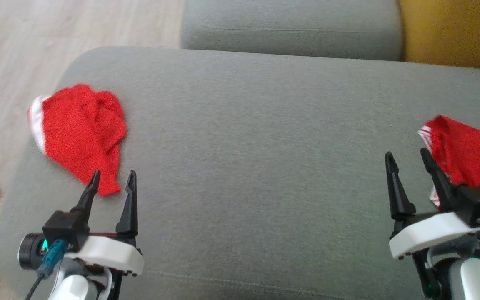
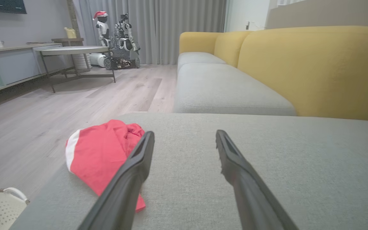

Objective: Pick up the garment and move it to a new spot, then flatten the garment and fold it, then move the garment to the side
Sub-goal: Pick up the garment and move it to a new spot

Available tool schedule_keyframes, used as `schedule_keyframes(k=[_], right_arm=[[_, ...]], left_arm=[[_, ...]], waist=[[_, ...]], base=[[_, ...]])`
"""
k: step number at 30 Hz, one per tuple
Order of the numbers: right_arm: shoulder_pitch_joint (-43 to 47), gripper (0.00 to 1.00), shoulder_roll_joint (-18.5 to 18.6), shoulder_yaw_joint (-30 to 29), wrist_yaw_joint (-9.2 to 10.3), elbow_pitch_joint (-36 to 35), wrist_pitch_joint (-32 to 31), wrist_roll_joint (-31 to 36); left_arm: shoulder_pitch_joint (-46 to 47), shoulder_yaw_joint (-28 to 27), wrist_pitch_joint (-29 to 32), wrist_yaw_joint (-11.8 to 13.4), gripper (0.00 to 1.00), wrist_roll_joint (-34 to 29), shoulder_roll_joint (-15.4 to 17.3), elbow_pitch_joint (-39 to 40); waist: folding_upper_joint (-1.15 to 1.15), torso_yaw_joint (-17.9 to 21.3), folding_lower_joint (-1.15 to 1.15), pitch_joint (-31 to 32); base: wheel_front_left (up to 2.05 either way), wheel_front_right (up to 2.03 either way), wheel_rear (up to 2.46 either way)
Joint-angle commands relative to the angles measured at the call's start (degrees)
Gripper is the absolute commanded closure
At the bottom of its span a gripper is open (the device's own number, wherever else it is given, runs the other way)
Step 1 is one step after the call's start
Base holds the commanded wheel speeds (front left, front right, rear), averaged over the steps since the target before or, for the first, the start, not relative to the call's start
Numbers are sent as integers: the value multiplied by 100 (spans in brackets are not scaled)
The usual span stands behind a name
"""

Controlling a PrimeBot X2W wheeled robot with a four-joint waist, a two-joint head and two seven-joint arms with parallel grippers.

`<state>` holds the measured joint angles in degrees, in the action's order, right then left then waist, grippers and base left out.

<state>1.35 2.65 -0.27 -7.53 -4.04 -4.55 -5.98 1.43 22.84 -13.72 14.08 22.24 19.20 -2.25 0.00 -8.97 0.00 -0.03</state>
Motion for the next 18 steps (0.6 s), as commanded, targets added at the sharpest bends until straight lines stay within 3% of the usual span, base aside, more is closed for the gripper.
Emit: schedule_keyframes(k=[1,9,18], right_arm=[[-103,0,23,157,4,-255,-24,19],[-57,0,23,293,4,-367,-47,10],[-77,0,23,334,4,-358,-55,-23]], left_arm=[[338,-259,-65,-10,0,-1,72,137],[313,-358,-93,1,0,33,85,129],[285,-394,-106,0,0,33,103,142]], waist=[[0,-352,0,22],[0,-854,0,57],[0,-1018,0,97]], base=[[0,0,0],[0,0,0],[0,0,0]])
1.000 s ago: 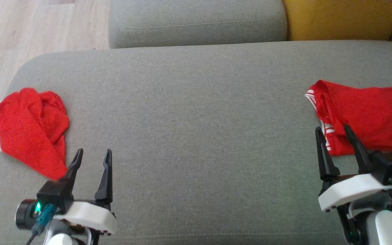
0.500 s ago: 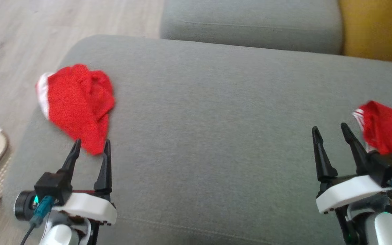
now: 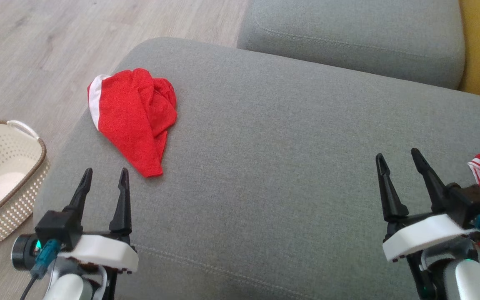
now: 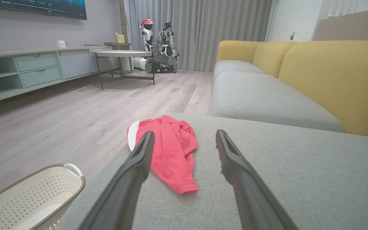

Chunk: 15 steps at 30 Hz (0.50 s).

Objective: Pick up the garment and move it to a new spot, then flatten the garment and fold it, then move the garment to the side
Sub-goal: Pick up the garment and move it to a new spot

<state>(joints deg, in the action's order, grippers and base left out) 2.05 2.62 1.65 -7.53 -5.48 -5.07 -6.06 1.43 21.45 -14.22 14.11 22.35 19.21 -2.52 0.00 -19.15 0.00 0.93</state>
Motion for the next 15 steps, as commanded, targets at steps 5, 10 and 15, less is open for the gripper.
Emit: schedule_keyframes(k=[5,10,15], right_arm=[[-145,0,26,143,4,-189,-5,-47],[-137,0,26,137,4,-153,-6,-86],[-161,0,26,143,4,-189,-51,-104]], left_arm=[[302,-244,-59,4,0,14,86,160],[346,-237,-62,-9,0,29,64,153],[602,-246,-61,-86,0,77,38,102]], waist=[[0,-20,0,24],[0,-17,0,24],[0,7,0,-88]], base=[[0,0,0],[0,0,0],[0,0,0]])
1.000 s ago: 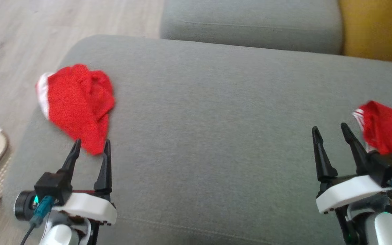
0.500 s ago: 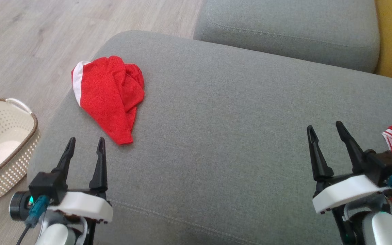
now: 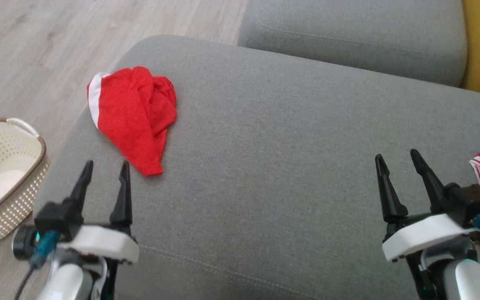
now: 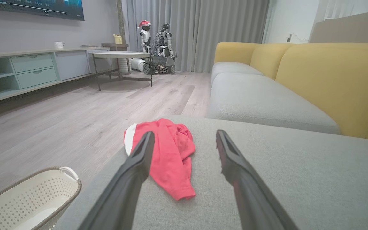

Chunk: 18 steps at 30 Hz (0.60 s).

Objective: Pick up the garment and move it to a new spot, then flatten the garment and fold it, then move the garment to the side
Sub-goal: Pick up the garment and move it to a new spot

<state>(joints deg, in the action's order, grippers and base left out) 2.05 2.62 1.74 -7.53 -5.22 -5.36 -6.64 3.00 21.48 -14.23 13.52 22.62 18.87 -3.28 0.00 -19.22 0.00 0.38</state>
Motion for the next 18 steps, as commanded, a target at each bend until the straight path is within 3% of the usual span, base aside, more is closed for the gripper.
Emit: schedule_keyframes(k=[1,7,18], right_arm=[[-185,0,26,152,4,-237,-37,-41],[-464,0,26,227,4,-431,-148,47],[-1090,0,26,207,4,-701,-280,350]], left_arm=[[528,-271,-59,-35,0,70,65,142],[1250,-450,-31,-158,0,284,-18,-205],[2726,-848,-47,-524,0,708,-102,-1751]], waist=[[0,36,0,-88],[0,256,0,-704],[0,639,0,-2176]], base=[[0,0,0],[0,0,0],[0,0,0]])
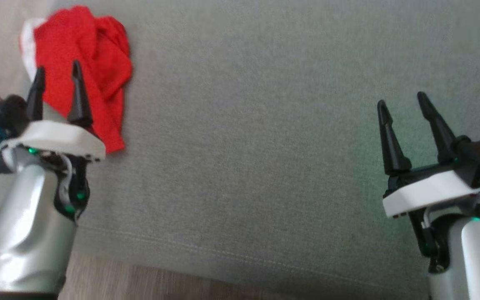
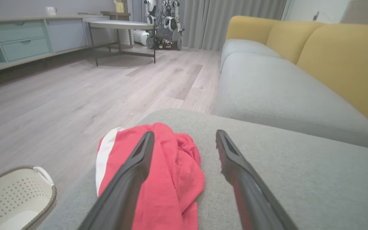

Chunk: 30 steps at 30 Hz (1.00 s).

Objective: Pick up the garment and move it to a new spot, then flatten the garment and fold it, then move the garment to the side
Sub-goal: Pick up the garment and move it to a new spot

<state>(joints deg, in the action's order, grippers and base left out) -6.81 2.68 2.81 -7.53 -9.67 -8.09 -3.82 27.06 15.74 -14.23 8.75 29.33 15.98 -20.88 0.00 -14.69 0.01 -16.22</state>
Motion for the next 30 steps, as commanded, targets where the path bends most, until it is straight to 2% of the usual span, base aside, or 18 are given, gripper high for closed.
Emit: schedule_keyframes(k=[1,4,5,9,17,18,19,24,30], right_arm=[[-250,0,20,91,4,-268,-6,85],[-379,0,20,82,4,-293,-17,133],[-379,0,20,82,4,-293,-17,133],[-556,0,20,134,4,-268,-17,180],[-727,0,20,232,4,-110,34,145],[-730,0,20,224,4,-86,51,132],[-725,0,20,214,4,-59,70,112],[-642,0,20,95,4,61,203,4],[-454,0,20,-67,4,177,321,-83]], left_arm=[[422,-296,-48,-86,0,72,182,-165],[736,-288,14,-246,0,171,152,-801],[736,-288,14,-246,0,171,152,-801],[1206,-210,140,-530,0,268,91,-1836],[1839,-207,292,-1028,0,529,-64,-3654],[1889,-202,268,-1081,60,537,-66,-3793],[1918,-190,235,-1116,100,534,-76,-3910],[1956,-277,-59,-1117,100,400,61,-3941],[1277,-809,-74,-809,100,-108,238,-2310]], waist=[[0,192,-1,-615],[0,170,-1,-891],[0,170,-1,-891],[0,144,-1,-1122],[0,173,-1,-1143],[0,181,-1,-1115],[0,186,-1,-1074],[0,242,-1,-714],[0,325,-1,-192]], base=[[0,0,0],[0,0,0],[0,0,0],[0,0,0],[0,0,0],[0,0,0],[0,0,0],[0,0,0],[0,0,0]])
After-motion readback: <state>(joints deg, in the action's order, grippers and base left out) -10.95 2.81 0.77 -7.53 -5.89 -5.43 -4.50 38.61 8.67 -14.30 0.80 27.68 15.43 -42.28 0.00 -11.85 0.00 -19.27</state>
